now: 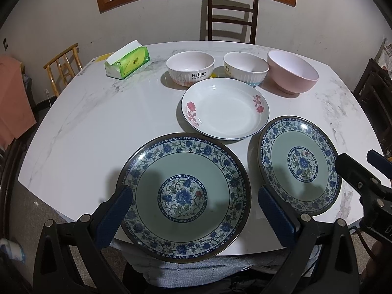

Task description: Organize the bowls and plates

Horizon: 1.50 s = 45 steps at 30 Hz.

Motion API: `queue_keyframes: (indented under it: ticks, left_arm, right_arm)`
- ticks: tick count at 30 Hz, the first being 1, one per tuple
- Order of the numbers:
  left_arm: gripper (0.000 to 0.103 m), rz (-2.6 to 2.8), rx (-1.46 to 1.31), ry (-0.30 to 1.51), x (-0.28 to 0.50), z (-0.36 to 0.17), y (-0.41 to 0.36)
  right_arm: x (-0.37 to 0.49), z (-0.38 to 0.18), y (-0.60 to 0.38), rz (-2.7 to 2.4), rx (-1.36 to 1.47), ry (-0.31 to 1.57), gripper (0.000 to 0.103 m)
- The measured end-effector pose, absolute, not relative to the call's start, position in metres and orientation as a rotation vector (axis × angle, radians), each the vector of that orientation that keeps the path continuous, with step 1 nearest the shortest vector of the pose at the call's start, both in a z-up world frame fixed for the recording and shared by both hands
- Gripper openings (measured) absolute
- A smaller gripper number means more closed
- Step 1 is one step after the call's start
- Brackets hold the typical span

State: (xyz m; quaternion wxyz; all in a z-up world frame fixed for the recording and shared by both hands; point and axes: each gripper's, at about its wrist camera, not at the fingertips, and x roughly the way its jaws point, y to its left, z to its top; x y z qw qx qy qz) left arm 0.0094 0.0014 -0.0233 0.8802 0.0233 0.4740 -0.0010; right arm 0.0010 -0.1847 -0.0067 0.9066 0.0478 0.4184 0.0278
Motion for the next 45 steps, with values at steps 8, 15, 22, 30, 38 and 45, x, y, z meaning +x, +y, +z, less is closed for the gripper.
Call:
queue_keyframes:
  ticks: [8, 15, 22, 30, 38, 45]
  left_arm:
    - [0.102, 0.003, 0.047, 0.990, 0.0082, -0.0289, 0.0017]
    - [0.102, 0.001, 0.047, 0.992, 0.0088, -0.0283, 0.0018]
    - [0.102, 0.002, 0.047, 0.994, 0.0091, -0.0290, 0.0017]
    - [0.102, 0.001, 0.046, 0.994, 0.0089, -0.0295, 0.0027]
    - [0.102, 0.000, 0.048, 0.995, 0.0085, -0.0292, 0.0000]
    - [0.102, 0.003, 0.047, 0.997, 0.0080, -0.0296, -0.0001]
  right_arm:
    - [0.0009, -0.0085, -0.1831, 0.060, 0.102, 0.868, 0.103]
    - [0.0012, -0.0080, -0.1834, 0.059, 0.103, 0.870, 0.103]
    - [0.0003, -0.0083, -0.1827, 0.061, 0.103, 0.870, 0.103]
    - [0.0000, -0.0085, -0.1827, 0.062, 0.103, 0.870, 0.103]
    - [0.0005, -0.0077, -0.1827, 0.063, 0.104, 0.871, 0.103]
    - [-0.0003, -0.0071, -0.1822, 0.068, 0.104, 0.869, 0.103]
